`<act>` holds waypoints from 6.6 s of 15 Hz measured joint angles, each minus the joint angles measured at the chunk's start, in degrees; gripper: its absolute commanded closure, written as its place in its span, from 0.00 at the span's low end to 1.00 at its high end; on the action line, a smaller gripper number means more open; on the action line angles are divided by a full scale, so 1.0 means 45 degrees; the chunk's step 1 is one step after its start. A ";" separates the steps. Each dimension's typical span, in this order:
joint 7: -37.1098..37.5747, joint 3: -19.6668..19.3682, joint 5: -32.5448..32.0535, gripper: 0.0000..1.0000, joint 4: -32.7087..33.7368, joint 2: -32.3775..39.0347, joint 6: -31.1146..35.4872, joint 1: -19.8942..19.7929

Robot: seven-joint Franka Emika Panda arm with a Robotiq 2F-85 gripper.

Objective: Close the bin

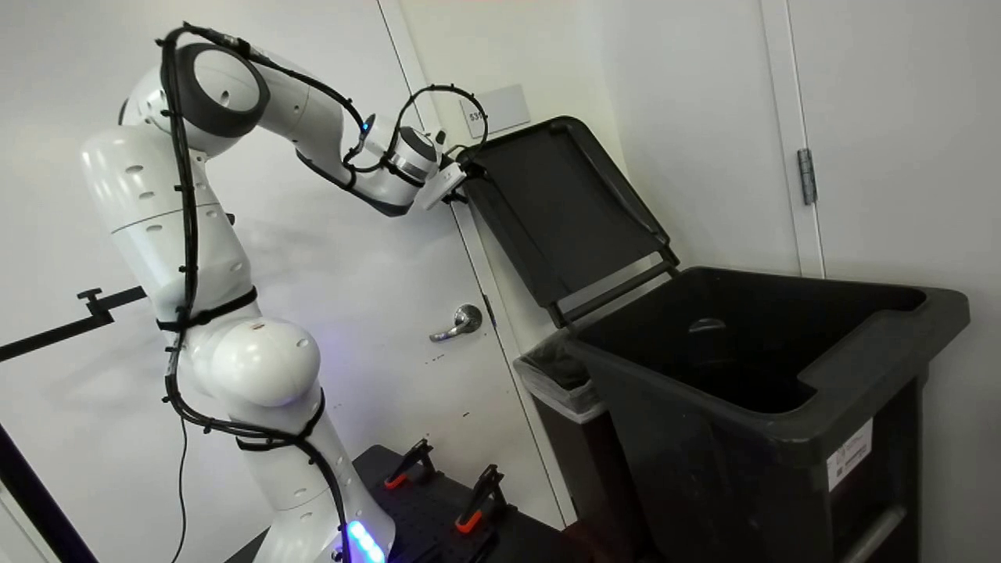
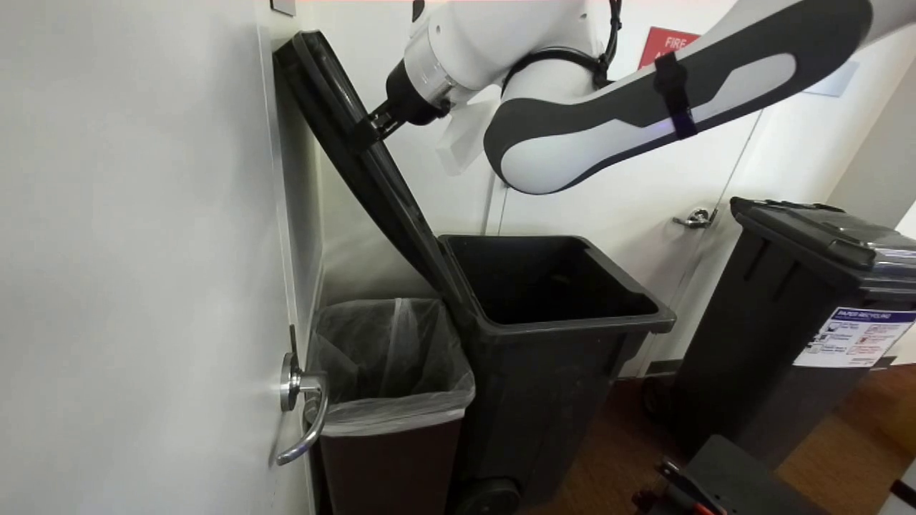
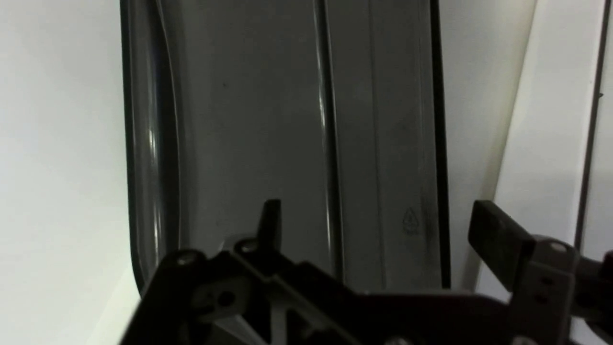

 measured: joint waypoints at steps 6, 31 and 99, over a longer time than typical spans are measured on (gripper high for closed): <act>0.1788 -0.0059 -0.1488 0.00 0.0965 0.0598 0.0010 0.0011; 0.2887 -0.0129 -0.2711 0.98 0.1671 0.1164 -0.0251 0.0176; 0.1762 -1.7556 0.0006 0.98 -0.6320 -0.7176 0.6121 0.7495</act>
